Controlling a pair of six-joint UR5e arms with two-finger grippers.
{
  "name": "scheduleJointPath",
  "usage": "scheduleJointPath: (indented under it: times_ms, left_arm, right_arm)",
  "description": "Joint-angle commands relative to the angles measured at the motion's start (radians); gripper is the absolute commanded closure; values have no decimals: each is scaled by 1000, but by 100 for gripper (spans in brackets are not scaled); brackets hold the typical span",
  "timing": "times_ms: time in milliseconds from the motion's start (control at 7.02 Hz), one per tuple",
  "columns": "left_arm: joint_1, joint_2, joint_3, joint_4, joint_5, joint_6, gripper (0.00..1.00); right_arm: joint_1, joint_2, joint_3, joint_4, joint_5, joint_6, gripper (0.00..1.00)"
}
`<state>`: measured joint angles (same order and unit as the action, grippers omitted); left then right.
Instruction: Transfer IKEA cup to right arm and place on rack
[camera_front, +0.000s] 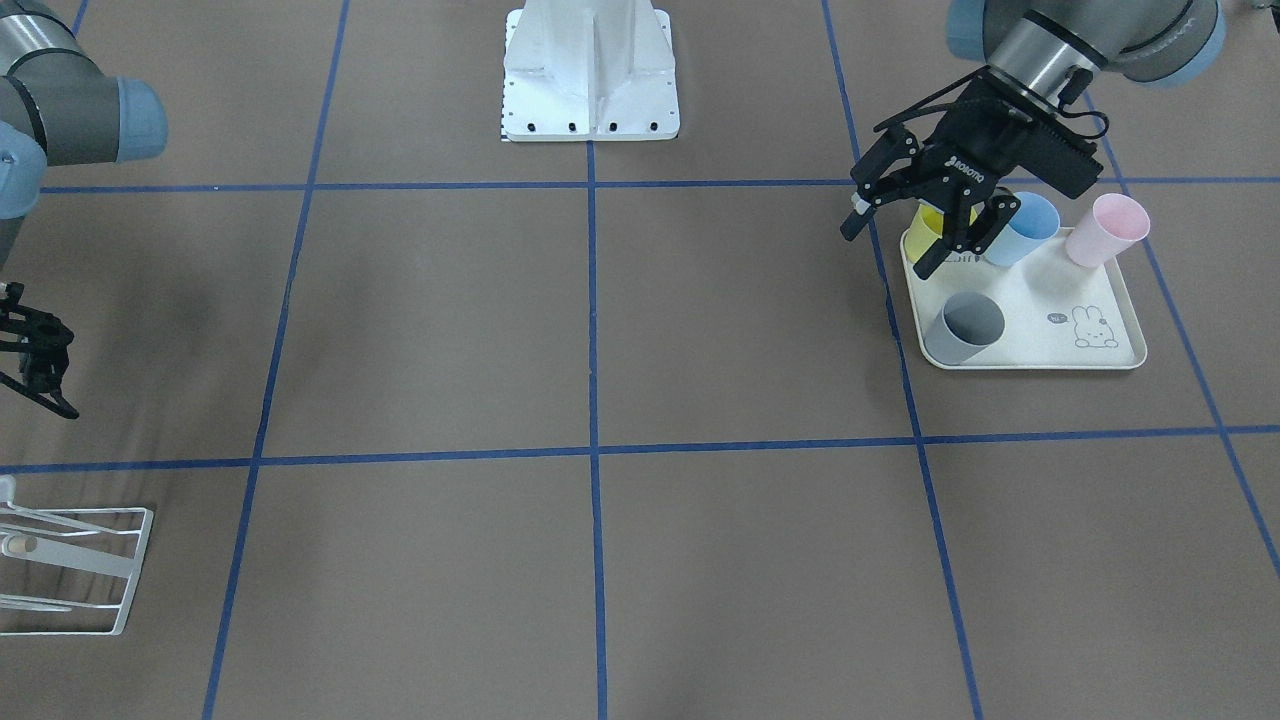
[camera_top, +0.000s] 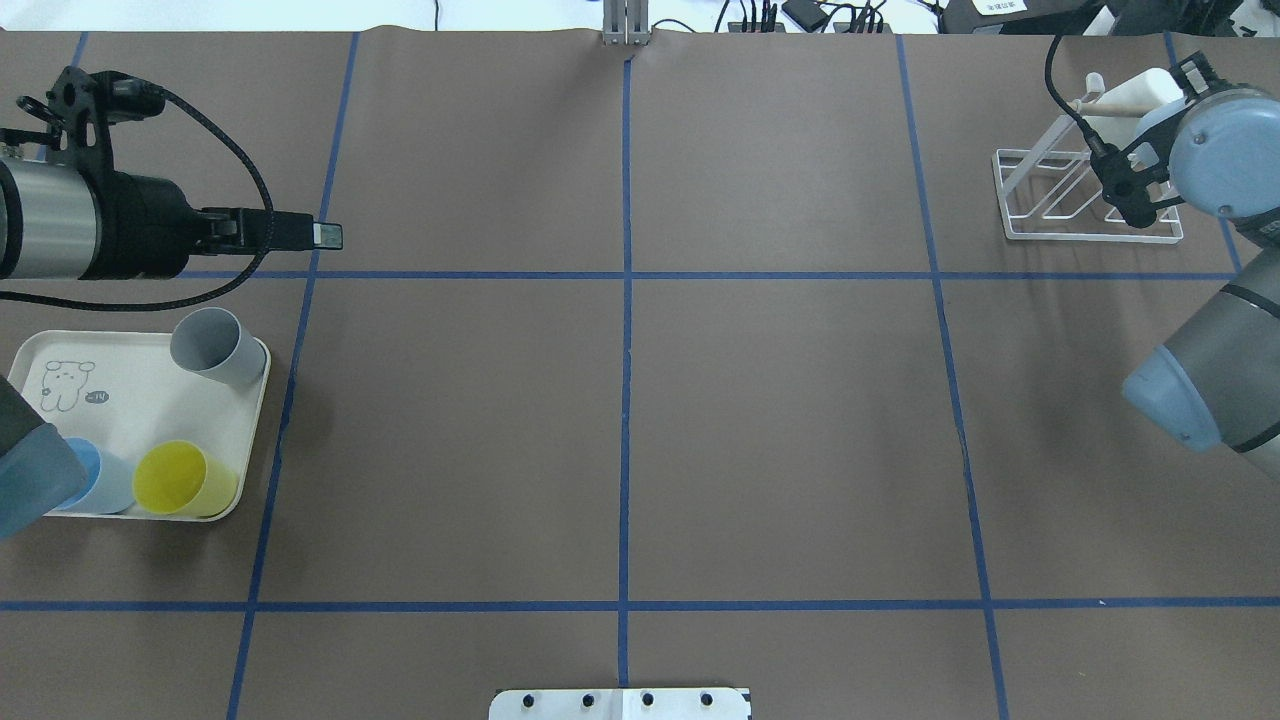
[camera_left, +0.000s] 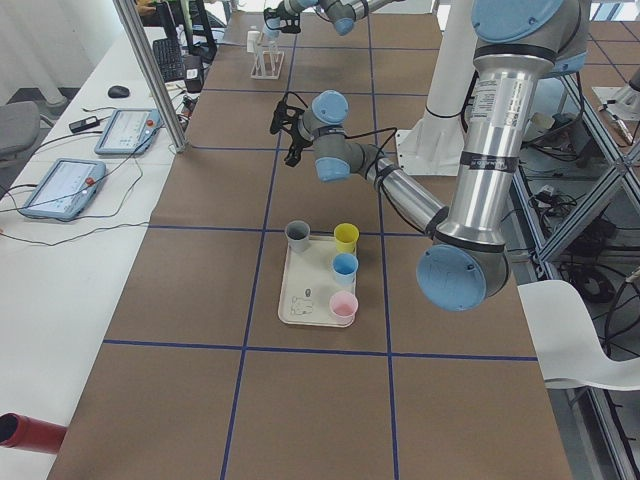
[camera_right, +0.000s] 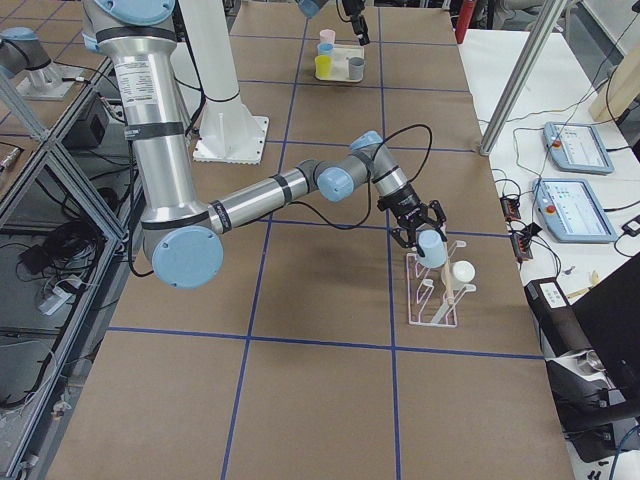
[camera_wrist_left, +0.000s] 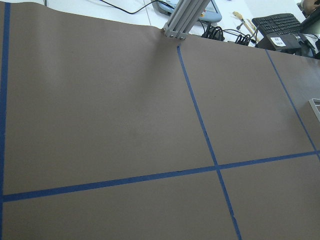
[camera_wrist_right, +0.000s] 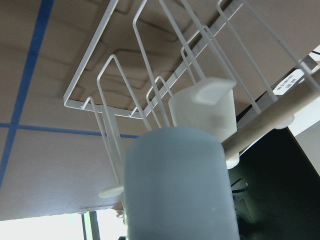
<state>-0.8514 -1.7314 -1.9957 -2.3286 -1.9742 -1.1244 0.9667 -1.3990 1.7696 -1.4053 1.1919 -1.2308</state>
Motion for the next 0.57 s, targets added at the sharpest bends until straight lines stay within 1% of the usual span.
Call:
scheduleJointPath:
  times_ms: [0,427]
  left_arm:
    - [0,1,-2,0,-2,-2,0]
    - [0,1,-2,0,-2,-2,0]
  right_arm:
    - [1,-8,7,-1,6,2,100]
    - [0,-17,1,-3,11,28,100]
